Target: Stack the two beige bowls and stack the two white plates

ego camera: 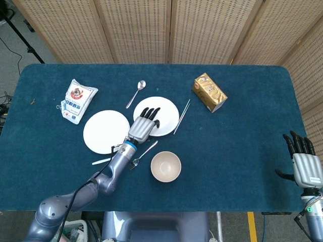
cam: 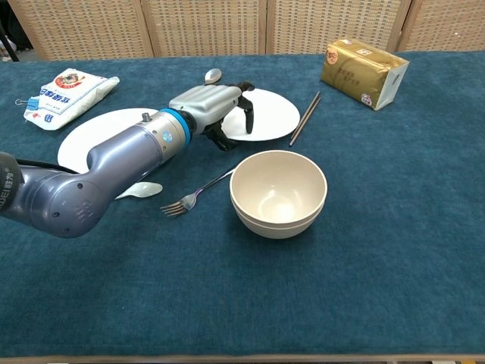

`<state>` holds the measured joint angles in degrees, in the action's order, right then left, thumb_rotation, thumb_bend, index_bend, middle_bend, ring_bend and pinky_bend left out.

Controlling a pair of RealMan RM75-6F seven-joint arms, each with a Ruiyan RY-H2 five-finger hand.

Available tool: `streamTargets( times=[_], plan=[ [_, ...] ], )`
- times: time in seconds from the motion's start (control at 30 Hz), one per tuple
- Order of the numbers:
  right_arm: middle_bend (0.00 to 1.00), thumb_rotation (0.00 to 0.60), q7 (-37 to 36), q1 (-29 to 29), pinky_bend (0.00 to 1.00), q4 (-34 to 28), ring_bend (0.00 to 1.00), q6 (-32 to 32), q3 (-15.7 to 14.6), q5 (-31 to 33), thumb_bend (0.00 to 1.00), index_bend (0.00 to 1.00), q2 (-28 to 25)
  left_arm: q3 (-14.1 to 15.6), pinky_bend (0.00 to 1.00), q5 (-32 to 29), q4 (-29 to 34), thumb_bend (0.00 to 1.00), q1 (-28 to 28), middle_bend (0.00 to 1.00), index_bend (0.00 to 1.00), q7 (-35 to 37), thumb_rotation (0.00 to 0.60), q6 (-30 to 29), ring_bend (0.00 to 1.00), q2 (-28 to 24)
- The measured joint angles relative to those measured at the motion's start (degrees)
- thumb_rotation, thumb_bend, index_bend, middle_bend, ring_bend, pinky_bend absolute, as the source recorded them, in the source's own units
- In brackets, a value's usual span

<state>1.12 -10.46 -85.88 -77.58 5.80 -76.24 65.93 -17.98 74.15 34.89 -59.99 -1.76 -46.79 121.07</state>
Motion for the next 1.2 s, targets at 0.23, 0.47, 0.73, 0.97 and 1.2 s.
streamTargets(
  times=[0.23,0.47,0.73,0.97,1.2],
  plan=[
    [0.0,0.6,-0.36,0.02,0.0,-0.01,0.0,0.23,0.06,-0.41,0.0,0.0,-0.04,0.03,0.0,0.64,-1.03,0.51,0.75,0.0,0.88,4.12,0.6,-4.22,0.0,1.22],
    [0.0,0.6,-0.65,0.14,0.0,-0.42,0.0,0.07,0.08,-1.09,0.0,0.0,-0.24,-0.31,0.0,1.65,-2.41,0.51,1.61,0.0,0.89,8.17,0.6,-9.36,0.0,1.25],
    [0.0,0.6,-0.73,0.36,0.0,-1.04,0.0,-0.38,0.05,-1.88,0.0,0.0,-0.44,0.34,0.0,4.15,0.39,0.51,3.33,0.0,0.9,10.44,0.6,-16.09,0.0,-3.26],
    [0.0,0.6,-0.7,0.44,0.0,-1.71,0.0,-0.54,-0.21,-2.76,0.0,0.0,-0.54,1.86,0.0,6.07,7.27,0.5,7.86,0.0,0.9,11.48,0.6,-22.02,0.0,-10.51],
    [0.0,0.6,-0.34,0.56,0.0,-2.68,0.0,-1.04,-0.5,-3.98,0.0,0.0,-0.69,5.34,0.0,7.56,16.7,0.5,15.69,0.0,0.9,12.33,0.6,-26.94,0.0,-18.91]
  ],
)
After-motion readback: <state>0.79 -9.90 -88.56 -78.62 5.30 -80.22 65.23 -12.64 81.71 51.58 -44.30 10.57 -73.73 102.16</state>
